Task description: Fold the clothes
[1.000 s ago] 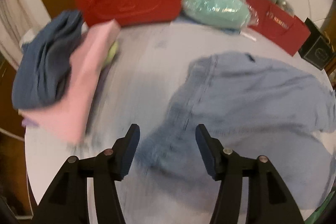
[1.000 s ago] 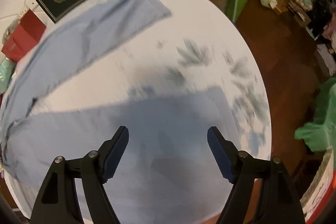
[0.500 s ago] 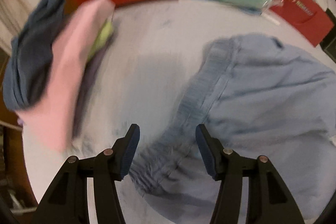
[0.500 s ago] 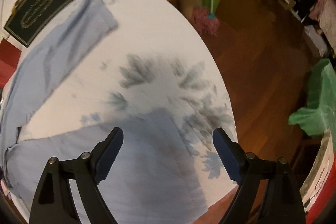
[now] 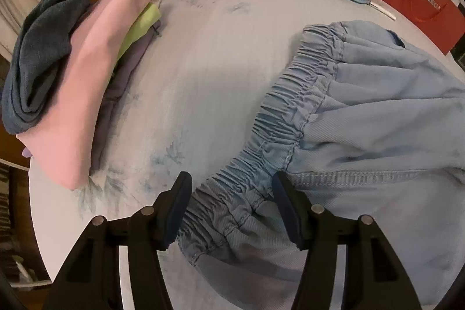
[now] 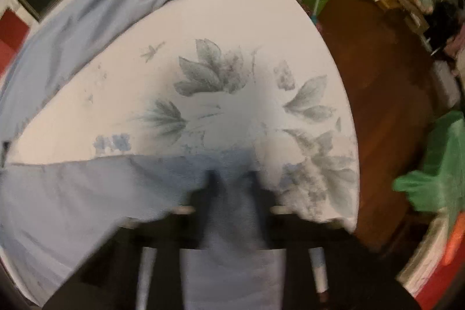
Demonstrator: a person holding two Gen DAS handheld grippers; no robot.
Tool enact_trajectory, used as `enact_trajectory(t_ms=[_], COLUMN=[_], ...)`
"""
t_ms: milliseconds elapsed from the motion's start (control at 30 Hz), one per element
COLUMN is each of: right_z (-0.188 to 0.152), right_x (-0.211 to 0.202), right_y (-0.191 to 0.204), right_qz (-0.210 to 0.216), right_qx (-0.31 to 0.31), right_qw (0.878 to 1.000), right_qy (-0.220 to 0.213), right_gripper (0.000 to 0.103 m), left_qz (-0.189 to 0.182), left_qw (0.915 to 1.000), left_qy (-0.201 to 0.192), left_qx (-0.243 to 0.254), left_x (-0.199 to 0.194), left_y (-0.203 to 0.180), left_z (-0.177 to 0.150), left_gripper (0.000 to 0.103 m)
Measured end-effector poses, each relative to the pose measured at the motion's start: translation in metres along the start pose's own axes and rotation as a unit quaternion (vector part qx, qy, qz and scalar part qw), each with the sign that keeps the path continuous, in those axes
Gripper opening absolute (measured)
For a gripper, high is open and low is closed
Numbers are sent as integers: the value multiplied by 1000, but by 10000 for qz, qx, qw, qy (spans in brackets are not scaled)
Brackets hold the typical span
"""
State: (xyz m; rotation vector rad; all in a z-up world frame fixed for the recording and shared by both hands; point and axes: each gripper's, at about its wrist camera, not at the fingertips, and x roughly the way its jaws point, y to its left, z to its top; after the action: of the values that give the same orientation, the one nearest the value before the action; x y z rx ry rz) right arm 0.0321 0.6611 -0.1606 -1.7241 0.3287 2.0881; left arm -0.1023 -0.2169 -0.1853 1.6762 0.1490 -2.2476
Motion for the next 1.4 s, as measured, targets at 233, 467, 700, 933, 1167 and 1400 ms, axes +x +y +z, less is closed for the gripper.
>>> enact_trajectory(t_ms=[233, 467, 700, 933, 1167, 1400], right_z=[51, 79, 15, -61, -88, -84], right_x=[-60, -35, -39, -32, -27, -36], right_y=[10, 27, 14, 6, 29, 16], right_qz=[-158, -147, -72, -10, 190, -362], right_qx=[-183, -213, 31, 300, 156, 303], right_qw=[9948, 9957, 9988, 9995, 9997, 9987], right_qy=[-986, -889, -486, -88, 44, 203], right_gripper=[5, 34, 71, 99, 30, 30], left_qz=[39, 242, 235, -210, -392, -340], left_qw=[10000, 9997, 9988, 9982, 9966, 9978], left_qy=[9, 33, -421, -554, -263, -109], left_qx=[-75, 15, 34, 86, 670, 560], left_x=[0, -5, -34, -35, -16, -11], left_y=[-2, -5, 19, 28, -5, 0], left_z=[-2, 0, -1, -8, -16, -2], left_gripper=[59, 61, 61, 61, 61, 63])
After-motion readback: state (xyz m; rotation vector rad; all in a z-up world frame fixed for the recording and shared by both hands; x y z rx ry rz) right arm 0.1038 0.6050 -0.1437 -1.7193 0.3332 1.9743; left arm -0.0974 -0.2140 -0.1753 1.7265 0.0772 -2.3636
